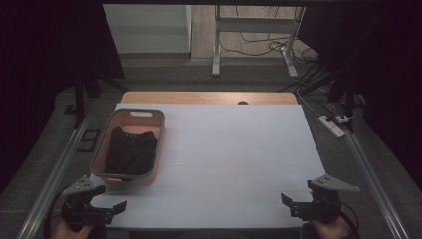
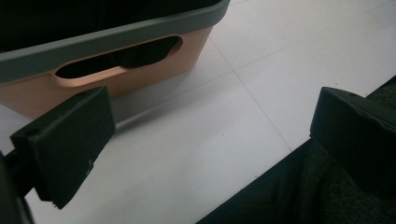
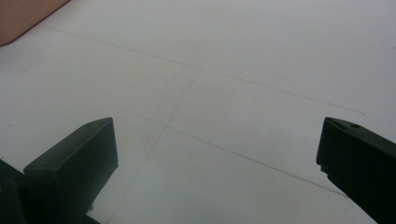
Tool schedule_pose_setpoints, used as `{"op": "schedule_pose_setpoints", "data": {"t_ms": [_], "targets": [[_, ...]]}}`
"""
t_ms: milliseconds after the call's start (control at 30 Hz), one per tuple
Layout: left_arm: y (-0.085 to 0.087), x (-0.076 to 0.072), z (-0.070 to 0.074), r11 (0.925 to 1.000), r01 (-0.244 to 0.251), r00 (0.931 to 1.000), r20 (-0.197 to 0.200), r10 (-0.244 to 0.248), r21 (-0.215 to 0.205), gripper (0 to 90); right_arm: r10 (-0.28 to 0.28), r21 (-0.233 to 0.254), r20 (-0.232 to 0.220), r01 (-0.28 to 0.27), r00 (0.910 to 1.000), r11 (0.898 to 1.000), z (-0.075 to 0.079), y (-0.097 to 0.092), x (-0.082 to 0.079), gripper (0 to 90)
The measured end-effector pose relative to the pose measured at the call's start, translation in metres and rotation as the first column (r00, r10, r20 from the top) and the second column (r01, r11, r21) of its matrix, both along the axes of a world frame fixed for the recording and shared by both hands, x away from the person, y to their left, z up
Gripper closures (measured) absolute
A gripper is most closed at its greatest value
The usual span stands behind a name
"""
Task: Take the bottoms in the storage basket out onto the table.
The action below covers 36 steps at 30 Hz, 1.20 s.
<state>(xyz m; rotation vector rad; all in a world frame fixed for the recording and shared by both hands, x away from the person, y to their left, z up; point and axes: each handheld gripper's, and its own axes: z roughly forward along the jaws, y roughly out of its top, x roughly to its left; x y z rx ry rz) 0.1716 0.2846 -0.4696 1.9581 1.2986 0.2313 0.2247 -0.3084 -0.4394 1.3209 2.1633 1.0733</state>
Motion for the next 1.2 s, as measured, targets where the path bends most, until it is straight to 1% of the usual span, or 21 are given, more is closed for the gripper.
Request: {"op": "schedule_pose_setpoints", "data": {"t_ms": [167, 233, 300, 367, 467, 667, 800, 933, 1033, 1067, 1167, 1200], "targets": [[0.001, 0.0007, -0.0006, 1.0, 0.0, 0.9999, -0.011, 0.0, -0.003, 0.1, -0.013, 0.01, -0.003, 0.013, 0.9999, 1.0, 0.0001, -0.0009, 0.0007, 0.0], [0.0013, 0.0013, -0.0008, 1.0, 0.001, 0.9999, -0.014, -0.002, -0.007, 0.1, -0.014, 0.002, -0.003, 0.014, 0.9999, 1.0, 0.0001, -0.0011, 0.0011, 0.0], [0.0011, 0.0016, -0.0008, 1.0, 0.001, 0.9998, -0.018, -0.002, -0.006, 0.1, -0.016, 0.005, -0.004, 0.016, 0.9999, 1.0, 0.0, -0.002, 0.0017, 0.0], [0.0005, 0.0022, -0.001, 1.0, 0.003, 0.9998, -0.021, -0.003, -0.005, 0.1, -0.007, 0.016, -0.021, 0.008, 0.9997, 1.0, -0.0004, -0.0029, 0.0027, 0.0], [-0.0004, 0.0033, -0.0013, 1.0, 0.007, 0.9996, -0.029, -0.007, 0.003, 0.4, 0.007, 0.019, -0.039, -0.006, 0.9992, 1.0, -0.0011, -0.0028, 0.0036, 0.0], [-0.001, 0.0036, -0.0016, 0.9999, 0.006, 0.9993, -0.037, -0.005, 0.009, 0.3, 0.031, 0.011, -0.044, -0.031, 0.9985, 0.999, -0.0019, -0.0006, 0.0043, 0.0], [-0.0025, 0.0038, -0.0016, 0.9997, 0.006, 0.9992, -0.041, -0.005, 0.024, 0.2, 0.047, 0.004, -0.048, -0.047, 0.9977, 0.999, -0.0022, 0.0007, 0.0047, 0.0], [-0.0047, 0.0033, -0.0012, 0.9989, 0.013, 0.9992, -0.038, -0.011, 0.045, 0.0, 0.052, 0.013, -0.06, -0.051, 0.9968, 0.999, -0.0023, 0.0005, 0.0055, 0.0], [-0.0051, 0.0032, -0.0008, 0.9988, 0.014, 0.9993, -0.035, -0.012, 0.046, 0.0, 0.056, 0.016, -0.064, -0.055, 0.9964, 0.998, -0.0026, 0.0003, 0.006, 0.0], [-0.0051, 0.0029, -0.0005, 0.9989, 0.011, 0.9994, -0.033, -0.01, 0.046, 0.0, 0.057, 0.017, -0.065, -0.056, 0.9963, 0.998, -0.0026, 0.0003, 0.0061, 0.0], [-0.0047, 0.0026, 0.0017, 0.9996, 0.019, 0.9996, -0.02, -0.019, 0.021, 0.0, 0.062, 0.019, -0.069, -0.061, 0.9957, 0.998, -0.0028, 0.0003, 0.0065, 0.0], [-0.0053, 0.0021, 0.0027, 0.9994, 0.02, 0.9998, -0.008, -0.019, 0.027, 0.0, 0.062, 0.02, -0.071, -0.061, 0.9955, 0.998, -0.0029, 0.0005, 0.0067, 0.0]]}}
